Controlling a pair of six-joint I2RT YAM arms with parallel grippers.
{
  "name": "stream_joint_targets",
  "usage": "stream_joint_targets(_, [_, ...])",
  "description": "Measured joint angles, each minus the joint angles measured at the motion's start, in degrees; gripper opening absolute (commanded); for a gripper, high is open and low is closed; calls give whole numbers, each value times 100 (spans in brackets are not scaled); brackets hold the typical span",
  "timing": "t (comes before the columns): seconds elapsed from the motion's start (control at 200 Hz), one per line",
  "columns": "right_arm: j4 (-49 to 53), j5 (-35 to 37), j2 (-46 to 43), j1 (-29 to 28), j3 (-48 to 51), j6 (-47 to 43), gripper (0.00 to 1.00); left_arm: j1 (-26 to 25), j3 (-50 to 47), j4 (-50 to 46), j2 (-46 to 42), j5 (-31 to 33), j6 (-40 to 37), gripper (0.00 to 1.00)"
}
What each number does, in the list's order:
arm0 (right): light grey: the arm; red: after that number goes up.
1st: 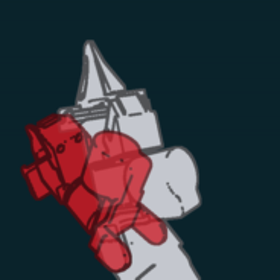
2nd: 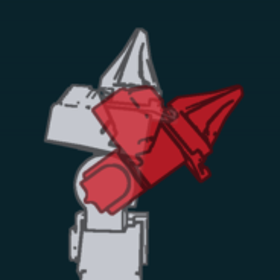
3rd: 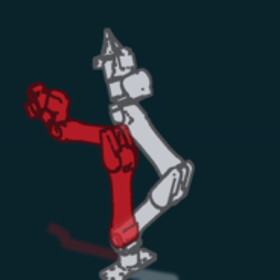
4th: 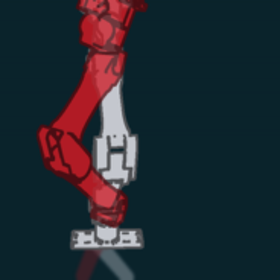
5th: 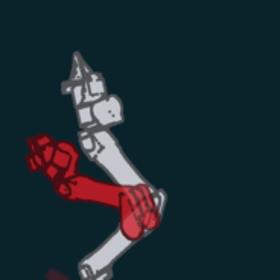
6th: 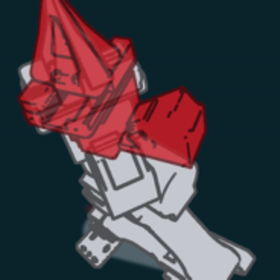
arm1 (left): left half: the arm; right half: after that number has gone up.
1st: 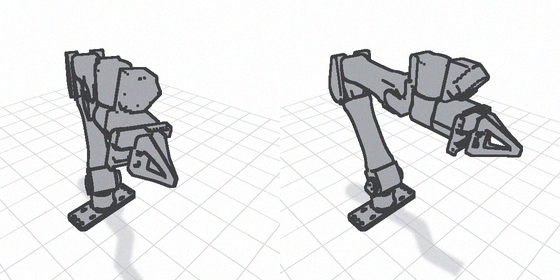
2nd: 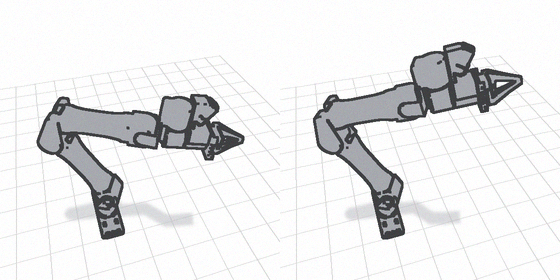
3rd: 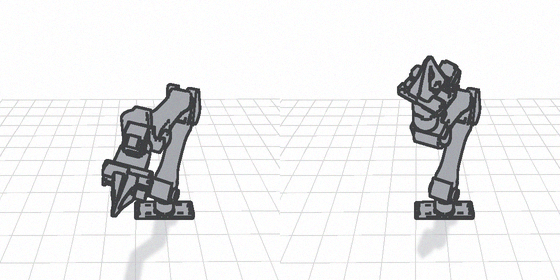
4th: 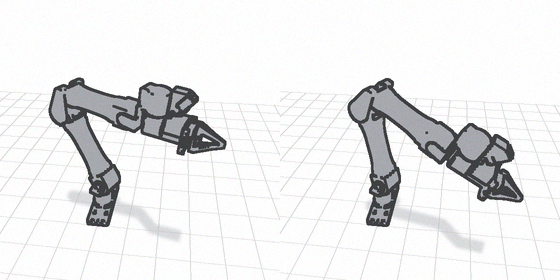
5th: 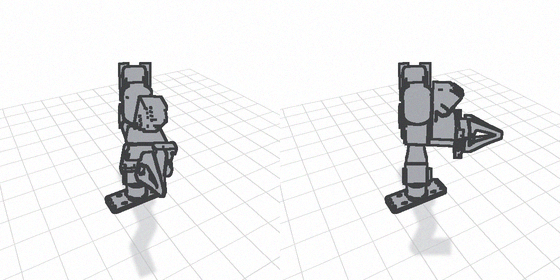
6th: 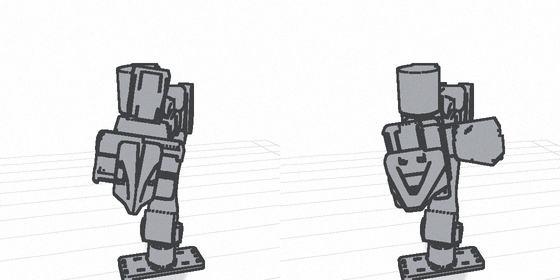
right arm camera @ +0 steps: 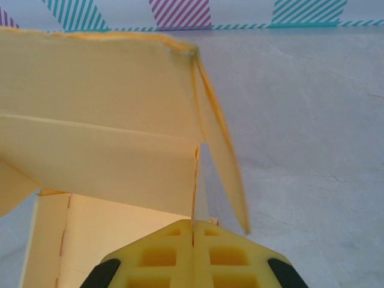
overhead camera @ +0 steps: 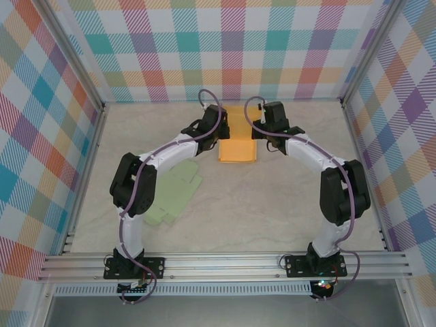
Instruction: Fold the paper box
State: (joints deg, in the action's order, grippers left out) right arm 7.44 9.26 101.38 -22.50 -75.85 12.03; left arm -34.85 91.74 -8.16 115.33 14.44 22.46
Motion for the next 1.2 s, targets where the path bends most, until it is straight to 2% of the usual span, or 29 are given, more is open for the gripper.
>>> stream_joint_targets(0.2, [-426, 234, 59, -210, 326, 63, 0, -2, -289, 284, 70, 249, 343, 13])
stream_joint_targets(0.465, [-962, 382, 48, -387, 1054, 238, 0, -107, -1130, 876, 55, 323, 678, 14])
stream_joint_targets(0.9, [-1307, 551, -413, -640, 1777, 466, 0, -291, -2116, 1368, -529, 433, 841, 15])
stream_joint_targets(1.2, [-1711, 555, -868, -780, 2538, 710, 0, -356, -2889, 1932, -868, 317, 929, 34])
